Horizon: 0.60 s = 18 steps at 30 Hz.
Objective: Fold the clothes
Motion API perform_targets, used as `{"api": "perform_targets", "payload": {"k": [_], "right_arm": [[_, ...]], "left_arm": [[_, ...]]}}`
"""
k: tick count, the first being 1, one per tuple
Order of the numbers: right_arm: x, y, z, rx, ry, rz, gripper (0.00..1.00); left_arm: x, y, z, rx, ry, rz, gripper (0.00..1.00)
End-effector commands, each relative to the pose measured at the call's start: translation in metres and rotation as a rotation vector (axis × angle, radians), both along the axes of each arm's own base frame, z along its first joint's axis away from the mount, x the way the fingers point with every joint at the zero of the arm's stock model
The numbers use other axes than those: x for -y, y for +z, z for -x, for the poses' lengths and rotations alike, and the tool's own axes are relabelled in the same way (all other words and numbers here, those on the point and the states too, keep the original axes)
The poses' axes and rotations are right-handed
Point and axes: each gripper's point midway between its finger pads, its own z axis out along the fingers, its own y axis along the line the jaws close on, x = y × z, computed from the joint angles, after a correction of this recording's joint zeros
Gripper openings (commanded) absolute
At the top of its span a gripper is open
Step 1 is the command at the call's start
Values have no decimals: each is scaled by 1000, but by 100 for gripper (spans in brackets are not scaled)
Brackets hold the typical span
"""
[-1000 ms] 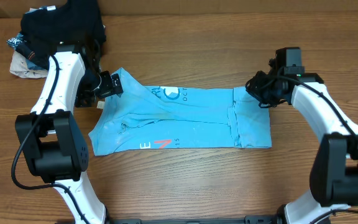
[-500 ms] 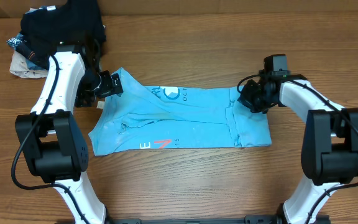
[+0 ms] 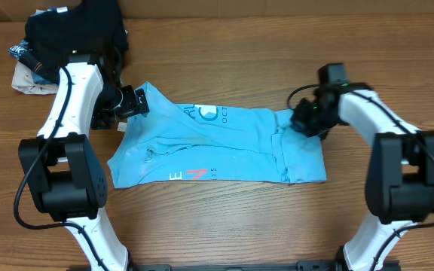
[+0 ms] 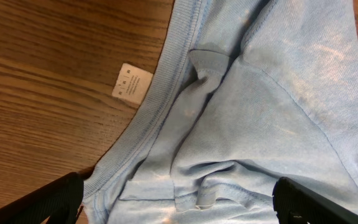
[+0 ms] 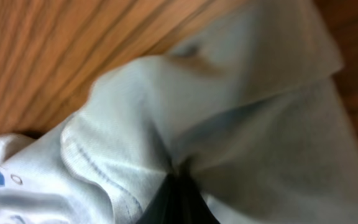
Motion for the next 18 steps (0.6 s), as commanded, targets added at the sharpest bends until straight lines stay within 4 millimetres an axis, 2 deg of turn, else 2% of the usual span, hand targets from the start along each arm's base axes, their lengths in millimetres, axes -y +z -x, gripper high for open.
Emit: {"api": "perform_targets", "payload": {"k": [1, 3, 8, 10, 13, 18], "right_arm": [[35, 52, -21, 127, -43, 62, 4], [42, 55, -16, 123, -19, 72, 6], [59, 46, 7, 33, -3, 152, 15], [57, 46, 9, 30, 15, 145, 17], [55, 46, 11, 24, 19, 135, 35], [48, 46, 6, 45, 22, 95, 36]], "left_arm": [[5, 0, -2, 3, -3, 7, 100], [5, 0, -2, 5, -3, 7, 100], [5, 0, -2, 5, -3, 7, 100], [5, 0, -3, 5, -3, 7, 100], [5, 0, -3, 5, -3, 7, 100], [5, 0, -3, 5, -3, 7, 100]]}}
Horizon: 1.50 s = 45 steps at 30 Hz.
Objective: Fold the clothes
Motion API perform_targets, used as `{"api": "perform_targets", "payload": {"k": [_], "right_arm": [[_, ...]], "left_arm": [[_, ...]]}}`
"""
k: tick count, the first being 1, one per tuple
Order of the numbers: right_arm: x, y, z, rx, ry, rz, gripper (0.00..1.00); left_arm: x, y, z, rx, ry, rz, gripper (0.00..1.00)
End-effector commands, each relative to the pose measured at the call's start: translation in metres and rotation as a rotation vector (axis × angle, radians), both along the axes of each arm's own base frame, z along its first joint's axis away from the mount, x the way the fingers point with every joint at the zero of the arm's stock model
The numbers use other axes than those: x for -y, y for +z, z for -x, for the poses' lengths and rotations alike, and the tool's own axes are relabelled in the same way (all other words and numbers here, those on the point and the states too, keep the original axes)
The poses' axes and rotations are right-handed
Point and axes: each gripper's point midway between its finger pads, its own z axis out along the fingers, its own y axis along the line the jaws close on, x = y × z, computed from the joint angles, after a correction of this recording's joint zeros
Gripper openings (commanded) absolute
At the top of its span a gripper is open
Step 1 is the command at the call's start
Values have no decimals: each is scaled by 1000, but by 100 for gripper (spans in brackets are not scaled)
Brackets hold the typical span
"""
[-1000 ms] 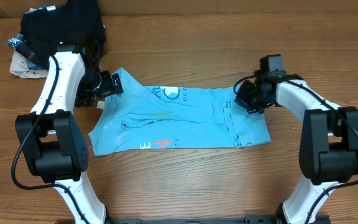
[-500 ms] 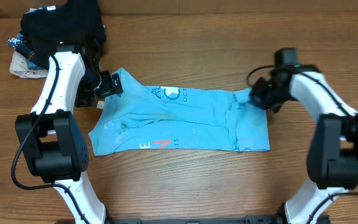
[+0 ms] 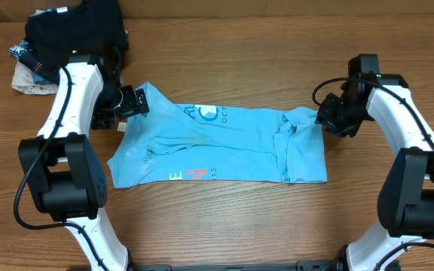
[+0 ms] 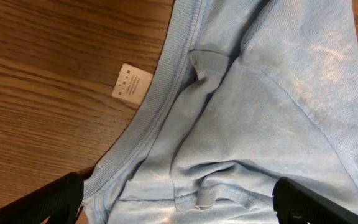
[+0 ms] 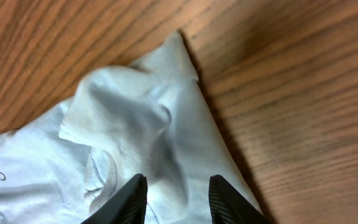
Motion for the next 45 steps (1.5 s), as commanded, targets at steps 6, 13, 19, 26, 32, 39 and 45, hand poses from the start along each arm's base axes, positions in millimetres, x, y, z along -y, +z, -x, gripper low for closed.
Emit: {"api": "perform_targets", "payload": {"k": [6, 13, 19, 26, 32, 39, 45], "right_arm": [[-25, 2, -9, 69, 43, -108, 43], [-61, -18, 1, 64, 95, -141, 43], [-110, -23, 7, 91, 197, -200, 18], [-126, -8, -1, 123, 229, -204, 4], [-84, 27, -16, 126, 194, -140, 17], [-46, 29, -19, 116, 183, -20, 82], [-42, 29, -27, 147, 187, 8, 82]], "left_arm": [[5, 0, -2, 4, -3, 7, 100], [5, 0, -2, 3, -3, 7, 100], [5, 0, -2, 3, -3, 7, 100], [5, 0, -1, -3, -3, 7, 100], [5, 0, -1, -3, -3, 7, 100], [5, 0, -1, -2, -5, 8, 100], [6, 0, -1, 0, -7, 8, 100]]}}
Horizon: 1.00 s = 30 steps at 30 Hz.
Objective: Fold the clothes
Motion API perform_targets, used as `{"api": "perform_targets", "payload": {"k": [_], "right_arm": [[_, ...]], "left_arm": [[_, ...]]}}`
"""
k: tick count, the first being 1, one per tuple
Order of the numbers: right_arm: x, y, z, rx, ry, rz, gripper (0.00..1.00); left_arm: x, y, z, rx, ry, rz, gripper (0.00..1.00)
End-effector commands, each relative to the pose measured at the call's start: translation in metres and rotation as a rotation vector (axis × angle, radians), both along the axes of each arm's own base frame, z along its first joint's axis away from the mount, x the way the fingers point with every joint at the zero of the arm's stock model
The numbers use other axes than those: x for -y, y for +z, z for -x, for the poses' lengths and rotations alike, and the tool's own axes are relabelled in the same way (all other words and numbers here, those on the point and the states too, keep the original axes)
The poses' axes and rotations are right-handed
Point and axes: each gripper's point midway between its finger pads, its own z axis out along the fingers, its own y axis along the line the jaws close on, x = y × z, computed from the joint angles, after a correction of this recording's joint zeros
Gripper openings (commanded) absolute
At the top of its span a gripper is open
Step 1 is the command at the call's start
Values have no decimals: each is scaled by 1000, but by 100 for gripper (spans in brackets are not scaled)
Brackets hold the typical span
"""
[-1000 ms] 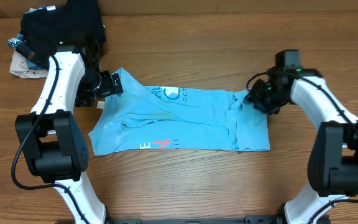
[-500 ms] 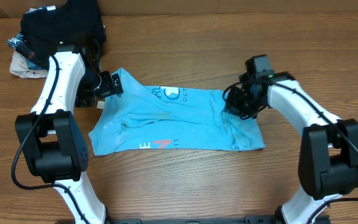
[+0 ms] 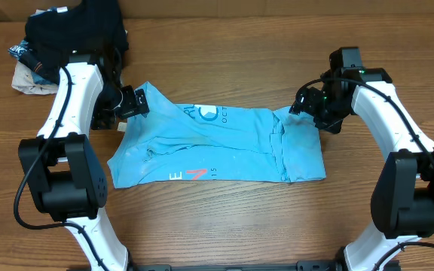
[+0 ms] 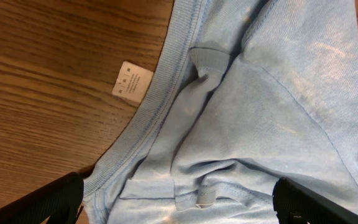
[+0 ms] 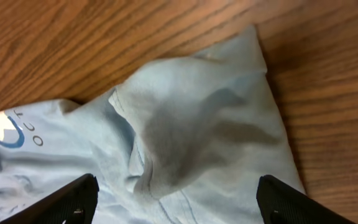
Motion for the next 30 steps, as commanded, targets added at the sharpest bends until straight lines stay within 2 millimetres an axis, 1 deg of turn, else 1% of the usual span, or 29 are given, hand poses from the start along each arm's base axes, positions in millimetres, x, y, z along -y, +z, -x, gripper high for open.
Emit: {"api": "perform_targets", "payload": {"k": [1, 5, 7, 9, 10, 12, 13, 15, 16, 17, 18, 21, 24, 26, 30], "right_arm": [[6, 13, -14, 74, 11, 44, 77], [12, 9, -23, 100, -9, 79, 47], [17, 4, -29, 105, -38, 102, 34], [17, -1, -33, 111, -38, 102, 24], [17, -3, -35, 112, -39, 102, 21], [18, -11, -38, 107, -39, 108, 20], [19, -15, -38, 101, -41, 117, 25], [28, -23, -37, 81, -51, 169, 46], [33, -26, -36, 73, -56, 195, 53], [37, -27, -35, 69, -61, 219, 58], [42, -27, -34, 65, -68, 243, 59], [49, -28, -33, 58, -74, 248, 59], [50, -30, -32, 50, -63, 219, 58], [46, -34, -31, 42, -30, 186, 57], [46, -51, -28, 4, -22, 177, 56]], "left_arm": [[6, 0, -3, 5, -7, 7, 100], [7, 0, -3, 5, -9, 7, 100], [8, 0, -3, 5, -12, 7, 100], [9, 0, -3, 5, -14, 7, 100], [10, 0, -3, 5, -15, 7, 100], [10, 0, -2, 4, -16, 7, 100], [10, 0, -2, 3, -16, 7, 100], [10, 0, -1, 0, -16, 7, 100], [10, 0, -1, -2, -16, 7, 100], [10, 0, -1, -3, -17, 7, 100], [10, 0, -1, -3, -17, 7, 100], [10, 0, -2, 0, -16, 7, 100], [10, 0, -2, 2, -16, 7, 100], [10, 0, -2, 2, -16, 7, 100], [13, 0, -2, 1, -24, 7, 100]]}}
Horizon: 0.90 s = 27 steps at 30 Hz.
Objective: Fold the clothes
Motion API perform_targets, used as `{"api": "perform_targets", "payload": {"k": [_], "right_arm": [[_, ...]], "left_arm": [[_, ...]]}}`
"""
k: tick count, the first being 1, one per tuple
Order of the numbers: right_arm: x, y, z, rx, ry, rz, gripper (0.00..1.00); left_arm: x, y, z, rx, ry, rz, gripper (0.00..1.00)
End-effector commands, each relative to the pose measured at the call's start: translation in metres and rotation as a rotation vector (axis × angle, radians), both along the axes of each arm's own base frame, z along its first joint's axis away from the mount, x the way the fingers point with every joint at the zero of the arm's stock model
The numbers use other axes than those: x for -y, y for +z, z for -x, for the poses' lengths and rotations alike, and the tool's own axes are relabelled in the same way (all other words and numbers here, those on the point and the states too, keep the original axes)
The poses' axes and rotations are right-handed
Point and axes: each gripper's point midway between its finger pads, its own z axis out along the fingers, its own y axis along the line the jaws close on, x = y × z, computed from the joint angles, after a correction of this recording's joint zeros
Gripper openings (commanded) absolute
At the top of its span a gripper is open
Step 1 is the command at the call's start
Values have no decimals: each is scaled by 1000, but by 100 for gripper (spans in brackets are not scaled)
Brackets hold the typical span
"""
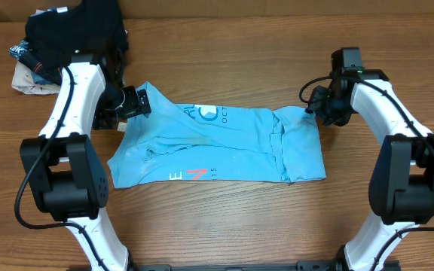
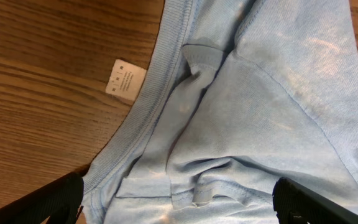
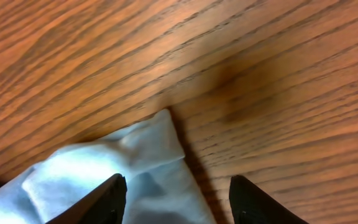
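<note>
A light blue T-shirt point(image 1: 217, 147) with printed letters lies partly folded across the table's middle. My left gripper point(image 1: 130, 102) is at the shirt's upper left corner. In the left wrist view this gripper point(image 2: 179, 208) is open, its fingers point(image 2: 48, 202) wide apart over the ribbed collar point(image 2: 151, 106), beside a white label point(image 2: 120, 81). My right gripper point(image 1: 319, 102) is at the upper right corner. In the right wrist view it point(image 3: 182, 205) is open and straddles the pointed shirt corner point(image 3: 157, 140), gripping nothing.
A pile of dark clothes point(image 1: 74, 26) lies at the back left, with a pale crumpled cloth point(image 1: 29, 75) beside it. Bare wooden table point(image 1: 224, 218) surrounds the shirt in front and to the right.
My right gripper has moved from above the rumpled upper right part of the shirt to its corner tip, still open but with fingers closer together. The left gripper has barely shifted.
My right gripper was shut on cloth at the shirt's upper right. Then it was farther right, slightly open, with the corner drawn outward. Then it stood wide open over that corner, and now sits at the tip. The left gripper stayed open over the collar.
</note>
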Motion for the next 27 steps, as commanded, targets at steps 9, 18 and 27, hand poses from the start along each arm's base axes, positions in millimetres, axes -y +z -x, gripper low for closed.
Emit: {"api": "perform_targets", "payload": {"k": [9, 18, 27], "right_arm": [[-15, -30, -7, -28, 72, -86, 46], [17, -32, -9, -28, -3, 25, 4], [62, -32, -10, -20, -112, 90, 4]], "left_arm": [[9, 0, -2, 4, -15, 7, 100], [9, 0, -3, 6, -15, 5, 100], [9, 0, -3, 7, -16, 4, 100]]}}
